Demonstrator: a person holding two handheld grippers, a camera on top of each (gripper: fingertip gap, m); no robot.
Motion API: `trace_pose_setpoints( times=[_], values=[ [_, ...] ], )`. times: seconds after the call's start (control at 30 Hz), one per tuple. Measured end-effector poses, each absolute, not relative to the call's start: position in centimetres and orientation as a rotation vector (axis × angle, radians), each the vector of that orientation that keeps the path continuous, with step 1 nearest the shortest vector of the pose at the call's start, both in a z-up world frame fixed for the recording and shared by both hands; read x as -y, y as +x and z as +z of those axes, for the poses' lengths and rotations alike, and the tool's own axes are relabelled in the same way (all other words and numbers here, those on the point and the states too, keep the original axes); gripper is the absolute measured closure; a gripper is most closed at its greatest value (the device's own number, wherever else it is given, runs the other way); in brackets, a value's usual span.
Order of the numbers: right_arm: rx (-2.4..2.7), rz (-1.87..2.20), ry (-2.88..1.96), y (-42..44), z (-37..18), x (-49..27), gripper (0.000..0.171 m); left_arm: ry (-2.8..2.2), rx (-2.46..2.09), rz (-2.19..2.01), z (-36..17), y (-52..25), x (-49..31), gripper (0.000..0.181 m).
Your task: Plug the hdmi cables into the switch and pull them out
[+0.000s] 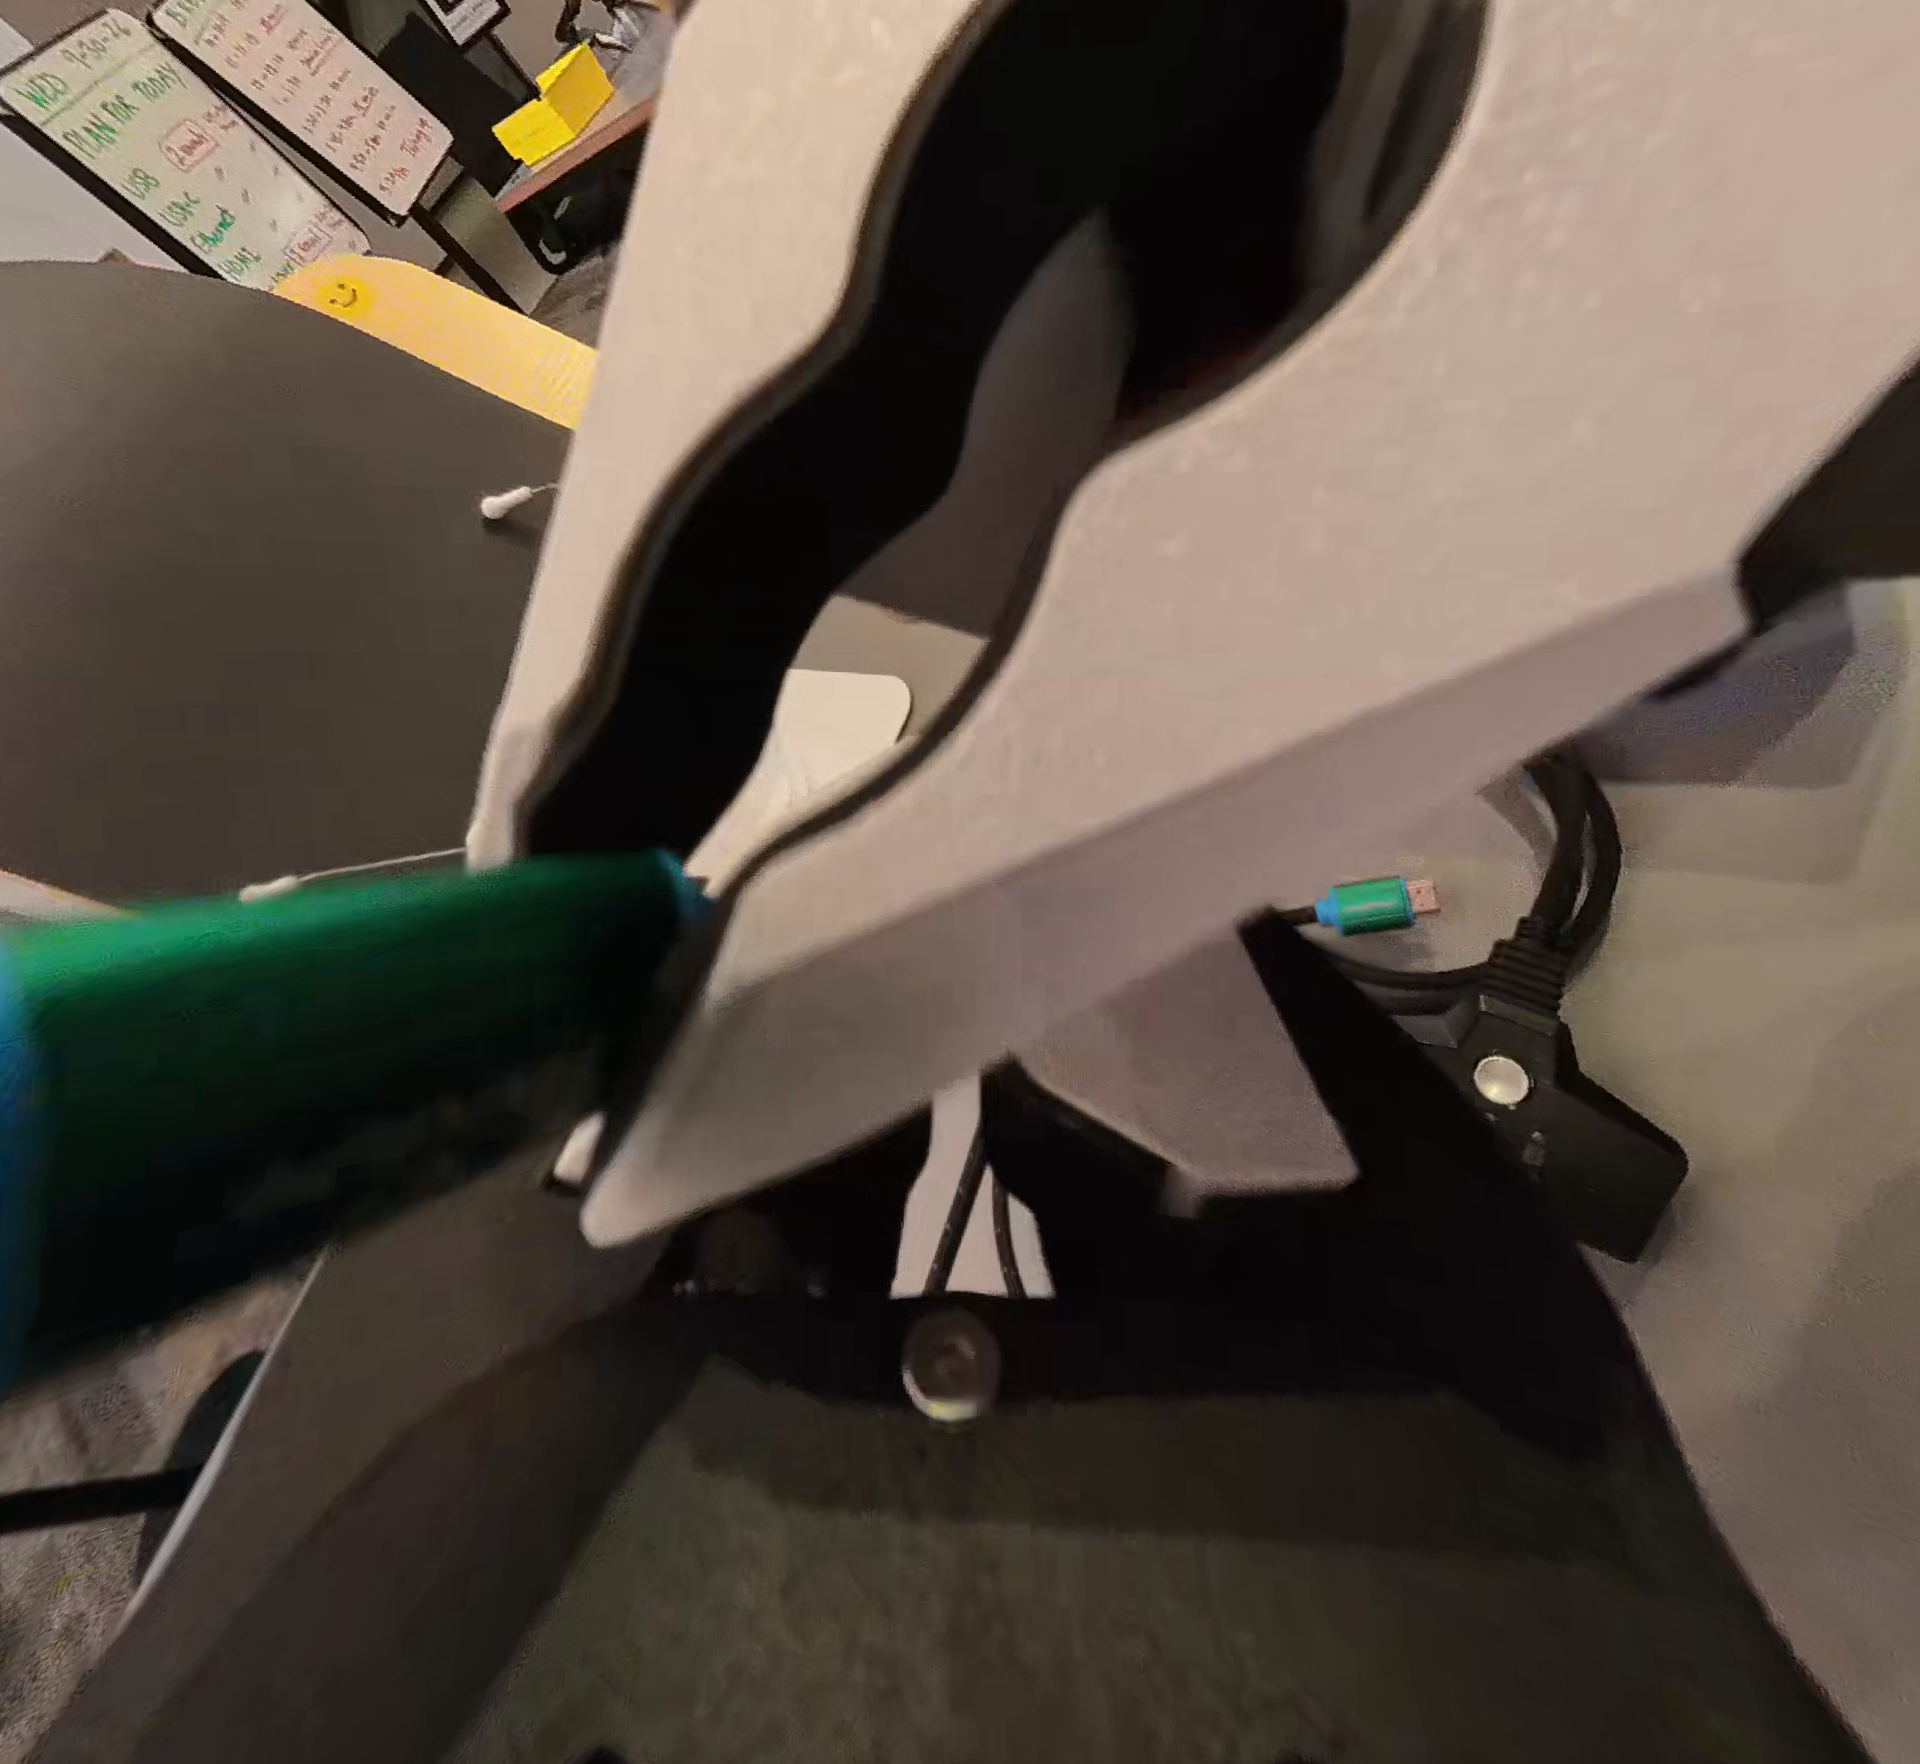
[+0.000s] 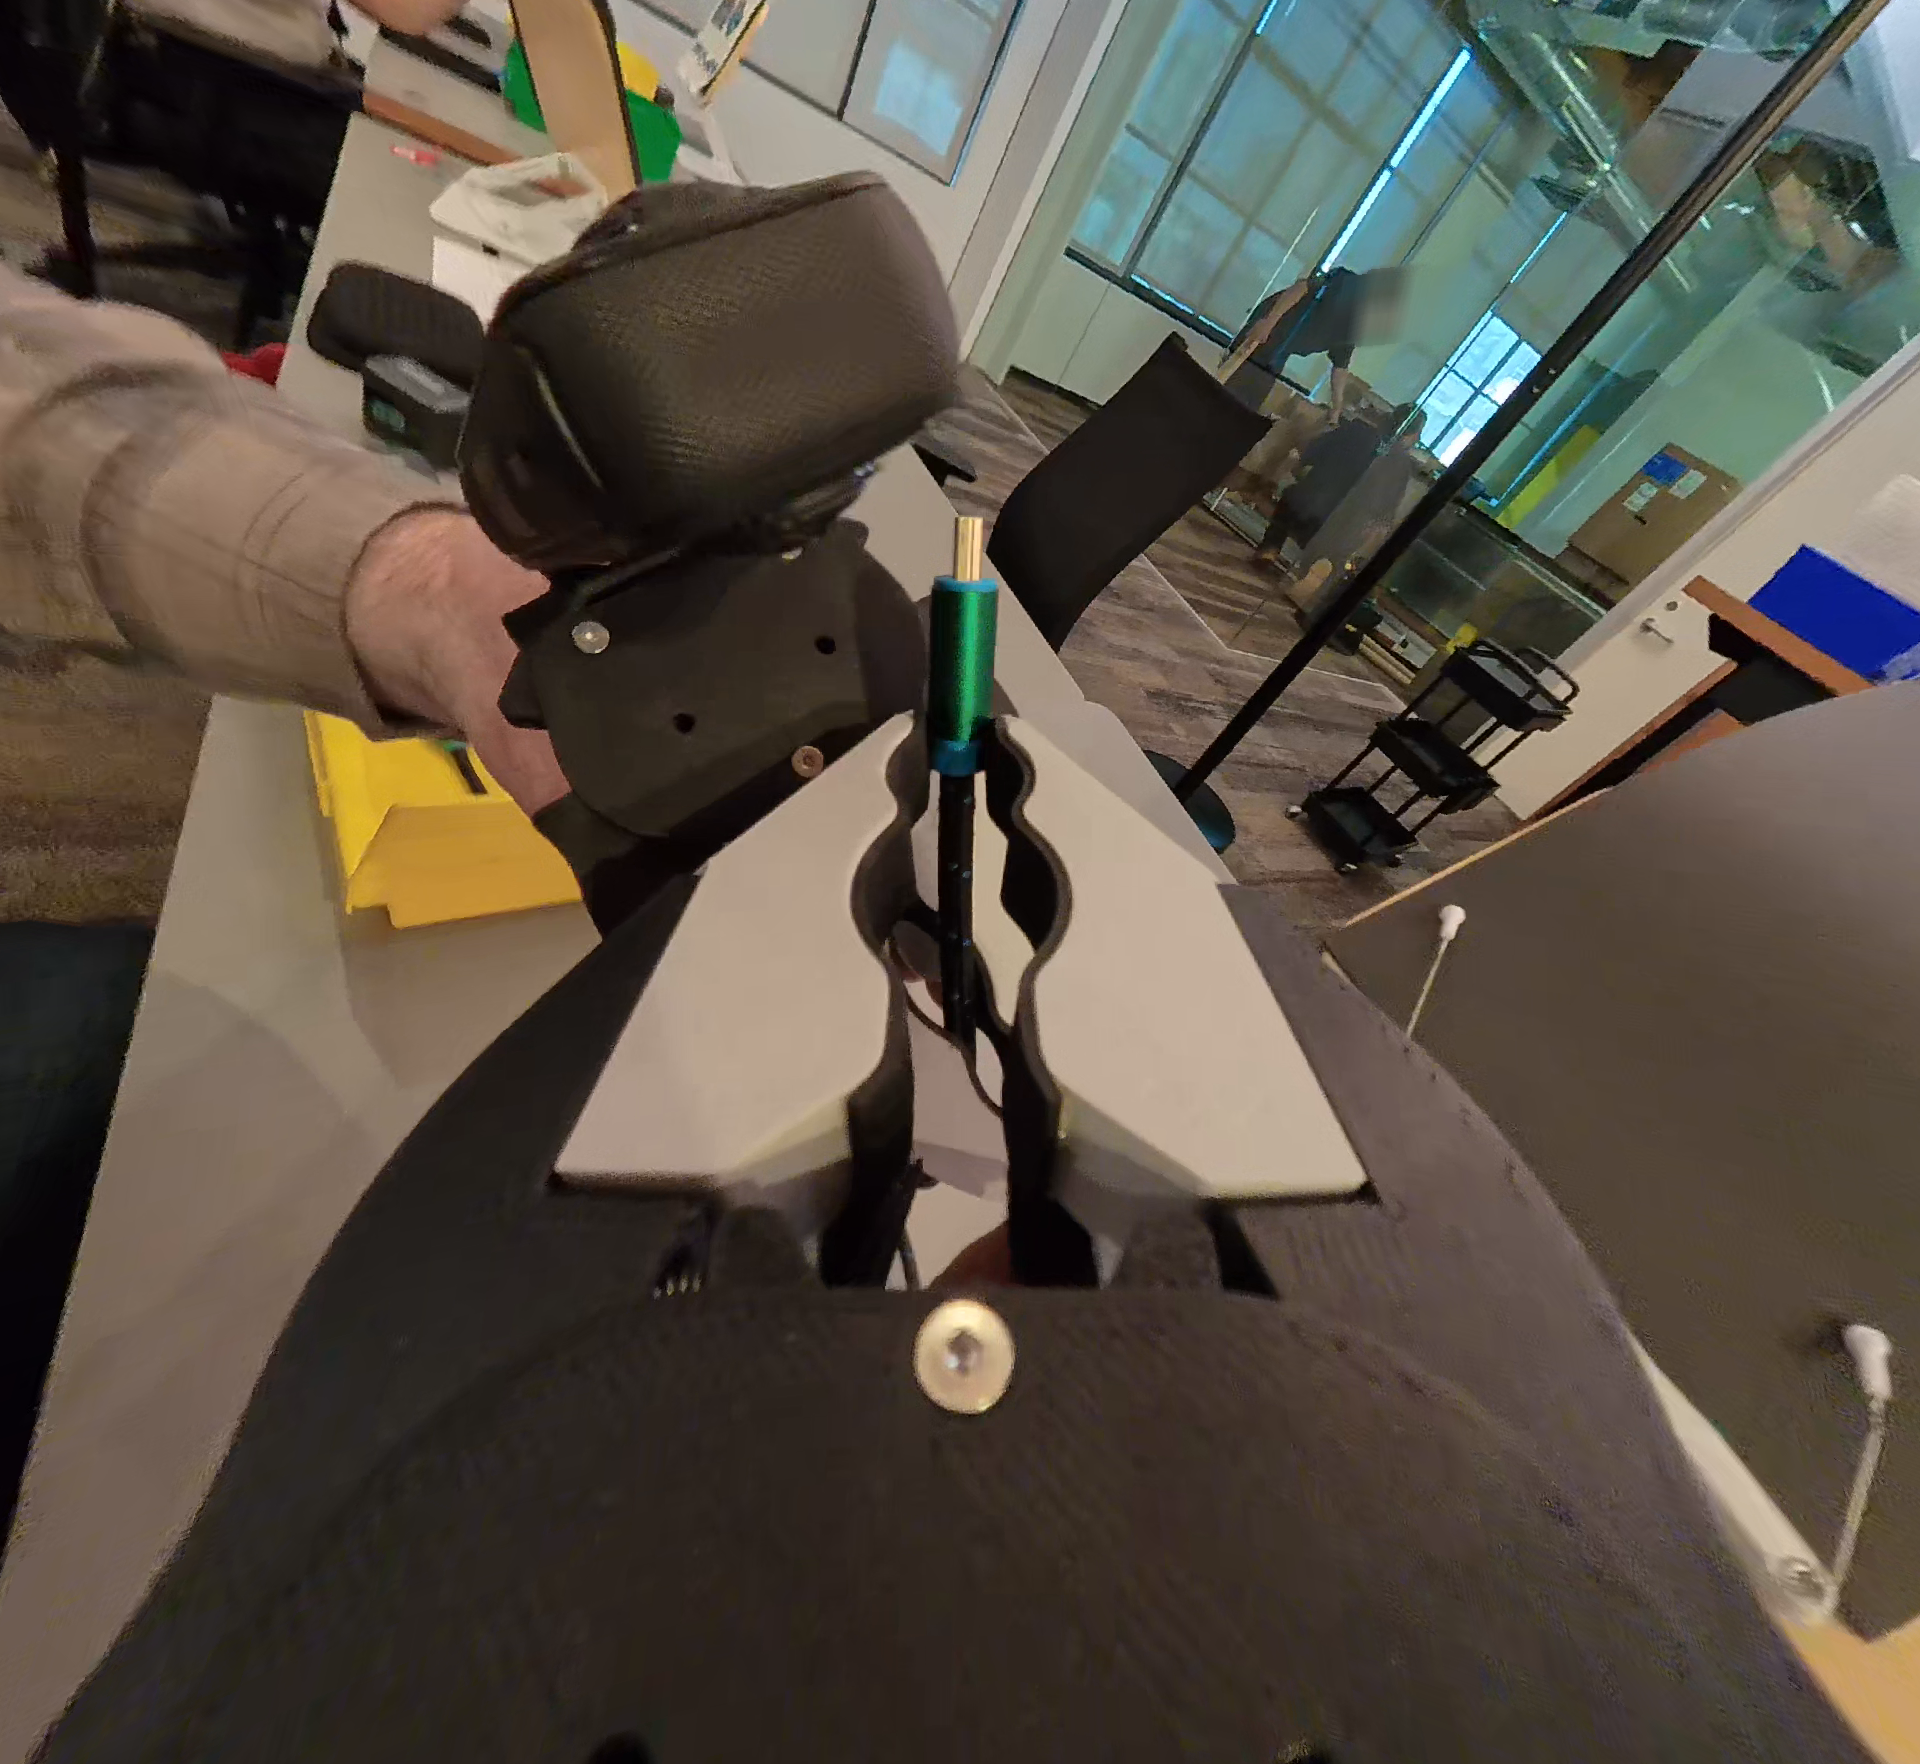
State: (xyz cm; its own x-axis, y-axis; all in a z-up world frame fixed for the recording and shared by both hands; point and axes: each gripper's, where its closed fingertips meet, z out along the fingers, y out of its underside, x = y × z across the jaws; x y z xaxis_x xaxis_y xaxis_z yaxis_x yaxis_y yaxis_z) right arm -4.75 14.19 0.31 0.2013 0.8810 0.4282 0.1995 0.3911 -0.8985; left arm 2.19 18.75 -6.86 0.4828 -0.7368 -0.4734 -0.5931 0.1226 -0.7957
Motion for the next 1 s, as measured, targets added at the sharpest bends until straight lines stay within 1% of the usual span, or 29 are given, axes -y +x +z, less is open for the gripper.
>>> trace_pose_setpoints(
  times=[0.03, 0.13, 0.27, 0.4, 0.63, 0.83, 0.87, 1.0],
  values=[
    [1.278, 0.673, -1.105, -4.5, 0.6, -14.4, 0.163, -1.557, -1.183, -0.159, -6.7, 2.2, -18.8, 0.175],
    [1.196, 0.765, -1.117, -3.5, 1.3, -15.1, 0.164, -1.558, -1.156, -0.190, -6.6, 2.1, -18.6, 0.164],
    [1.130, 0.855, -1.103, -2.5, 1.7, -15.4, 0.164, -1.572, -1.144, -0.199, -6.9, 1.8, -18.6, 0.162],
    [1.123, 0.862, -1.076, -1.8, 1.5, -15.2, 0.164, -1.575, -1.183, -0.179, -6.3, 1.3, -18.4, 0.149],
    [1.071, 0.984, -1.031, 0.0, 2.3, -15.2, 0.164, -1.596, -1.232, -0.371, -4.0, 0.3, -17.2, 0.140],
    [1.072, 1.168, -0.989, -0.4, 2.2, -13.8, 0.164, -1.530, -1.314, -0.552, -4.2, 2.8, -15.8, 0.141],
    [1.067, 1.200, -0.978, -0.3, 2.3, -13.6, 0.164, -1.519, -1.327, -0.574, -4.3, 3.2, -15.6, 0.143],
    [1.057, 1.251, -0.951, 0.2, 2.7, -13.3, 0.164, -1.462, -1.350, -0.669, -4.1, 4.5, -14.7, 0.166]
  ],
)
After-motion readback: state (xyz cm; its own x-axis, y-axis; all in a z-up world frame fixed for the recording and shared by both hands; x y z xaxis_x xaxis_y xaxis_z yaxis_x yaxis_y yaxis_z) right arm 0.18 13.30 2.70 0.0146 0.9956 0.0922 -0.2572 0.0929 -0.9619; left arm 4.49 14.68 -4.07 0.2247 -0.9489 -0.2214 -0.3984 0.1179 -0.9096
